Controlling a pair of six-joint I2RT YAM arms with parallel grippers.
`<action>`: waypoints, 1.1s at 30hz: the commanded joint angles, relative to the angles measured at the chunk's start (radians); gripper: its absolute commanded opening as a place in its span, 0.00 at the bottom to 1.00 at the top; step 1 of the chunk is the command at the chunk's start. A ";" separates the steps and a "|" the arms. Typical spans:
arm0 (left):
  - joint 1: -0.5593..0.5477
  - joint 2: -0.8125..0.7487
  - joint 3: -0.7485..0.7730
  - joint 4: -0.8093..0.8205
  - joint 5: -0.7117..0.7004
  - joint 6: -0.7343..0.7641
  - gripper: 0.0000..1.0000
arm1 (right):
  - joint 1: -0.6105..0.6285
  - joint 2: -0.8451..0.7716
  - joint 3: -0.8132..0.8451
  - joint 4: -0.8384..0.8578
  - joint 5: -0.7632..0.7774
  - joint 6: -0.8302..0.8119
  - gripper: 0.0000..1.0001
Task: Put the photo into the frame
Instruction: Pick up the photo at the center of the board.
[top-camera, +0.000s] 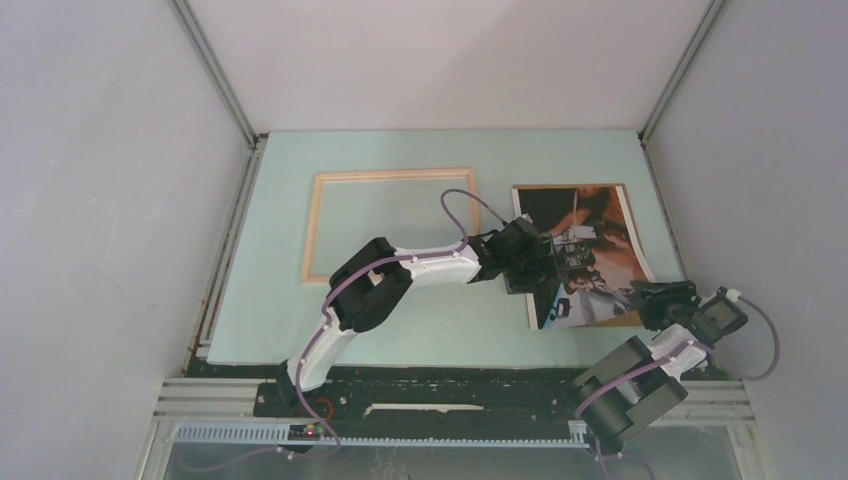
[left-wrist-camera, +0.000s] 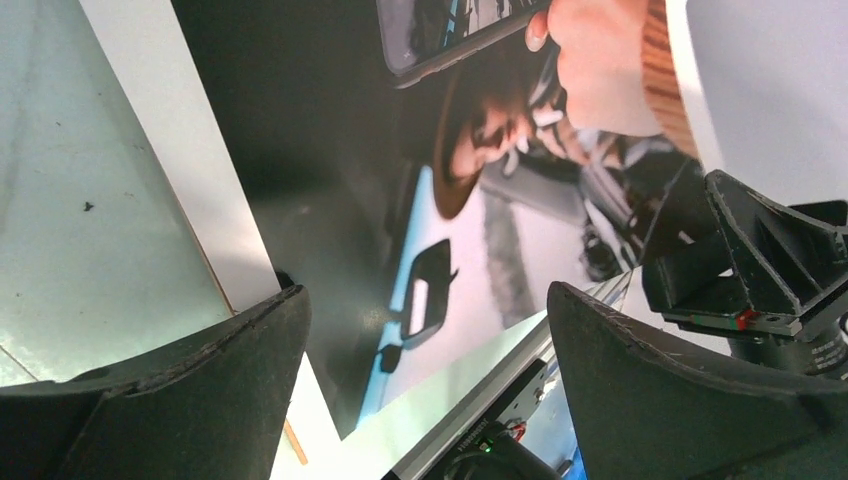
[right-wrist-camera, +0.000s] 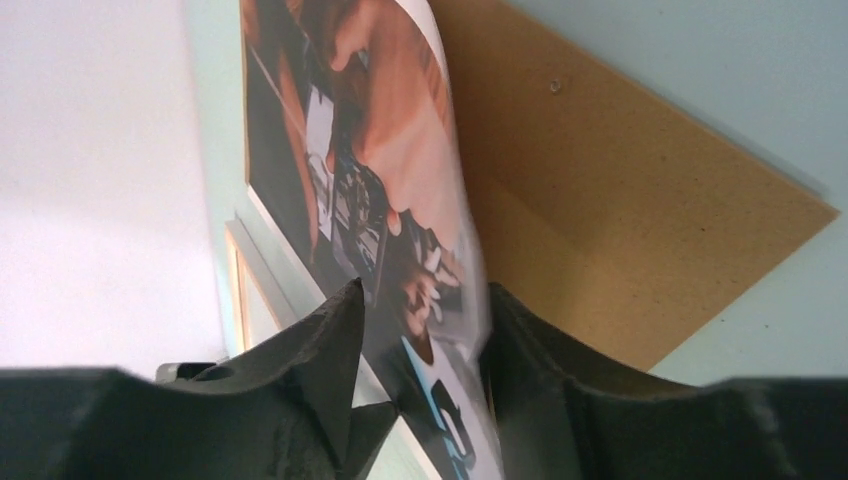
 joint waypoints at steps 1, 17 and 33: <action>-0.001 -0.013 0.022 -0.069 -0.048 0.092 1.00 | 0.048 -0.013 -0.006 0.051 0.072 0.011 0.48; 0.013 -0.655 -0.342 0.033 -0.303 0.683 1.00 | 0.441 -0.165 0.431 -0.373 0.239 0.072 0.00; -0.032 -0.699 -0.069 -0.373 -0.131 0.839 0.99 | 1.131 -0.009 0.829 -0.609 0.651 0.471 0.00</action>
